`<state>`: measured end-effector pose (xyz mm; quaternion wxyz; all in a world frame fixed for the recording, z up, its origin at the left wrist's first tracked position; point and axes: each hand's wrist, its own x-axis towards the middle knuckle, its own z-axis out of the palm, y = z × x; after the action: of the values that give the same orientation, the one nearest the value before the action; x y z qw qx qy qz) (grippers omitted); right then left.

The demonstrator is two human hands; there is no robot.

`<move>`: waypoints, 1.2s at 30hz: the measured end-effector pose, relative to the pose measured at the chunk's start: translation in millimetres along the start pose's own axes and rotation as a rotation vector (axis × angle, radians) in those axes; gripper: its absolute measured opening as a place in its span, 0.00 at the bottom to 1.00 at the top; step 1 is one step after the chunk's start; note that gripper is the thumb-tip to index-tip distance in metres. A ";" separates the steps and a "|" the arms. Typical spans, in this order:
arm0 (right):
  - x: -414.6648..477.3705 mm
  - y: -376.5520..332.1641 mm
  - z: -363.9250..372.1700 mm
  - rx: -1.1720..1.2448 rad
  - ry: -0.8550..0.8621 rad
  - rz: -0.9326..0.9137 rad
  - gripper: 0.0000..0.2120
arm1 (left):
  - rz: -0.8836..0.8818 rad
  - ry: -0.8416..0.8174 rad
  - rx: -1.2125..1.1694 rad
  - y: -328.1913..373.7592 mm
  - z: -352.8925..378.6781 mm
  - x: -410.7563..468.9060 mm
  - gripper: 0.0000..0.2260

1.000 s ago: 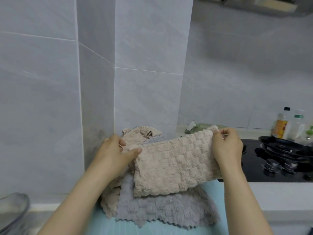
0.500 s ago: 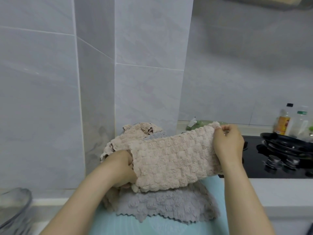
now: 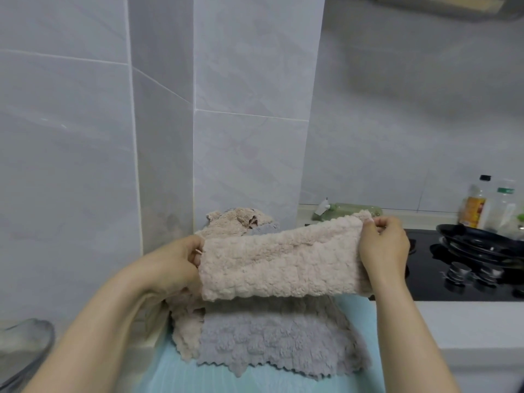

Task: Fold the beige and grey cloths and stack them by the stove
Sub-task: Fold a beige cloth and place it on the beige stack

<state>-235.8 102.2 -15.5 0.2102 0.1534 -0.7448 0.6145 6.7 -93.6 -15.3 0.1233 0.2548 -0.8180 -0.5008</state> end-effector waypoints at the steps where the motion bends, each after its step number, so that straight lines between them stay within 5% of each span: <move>1: -0.1 -0.2 0.0 0.000 0.003 0.001 0.04 | -0.002 -0.008 0.113 -0.3 1.4 -0.7 0.27; 7: -1.1 -3.4 -2.1 0.020 0.012 -0.001 0.04 | -0.098 -0.107 0.445 1.6 17.5 3.9 0.28; 10: -1.5 -6.0 -2.7 -0.006 -0.031 -0.007 0.04 | -0.159 -0.171 0.070 2.6 25.4 1.6 0.21; 15: -2.9 -9.7 -3.9 -0.026 -0.075 -0.012 0.05 | -0.036 0.236 0.061 -13.8 28.4 27.6 0.15; 27: -6.4 -20.9 -2.4 0.018 -0.133 -0.055 0.04 | 0.095 0.394 -0.381 -12.1 35.9 35.0 0.05; 36: -7.2 -28.0 -4.8 0.048 -0.139 -0.120 0.05 | 0.209 0.457 -0.297 -5.8 39.2 31.5 0.05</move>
<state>-215.4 101.1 5.5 0.1904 0.2451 -0.7321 0.6064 -36.0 -83.1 -40.5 0.3913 0.2547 -0.7084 -0.5293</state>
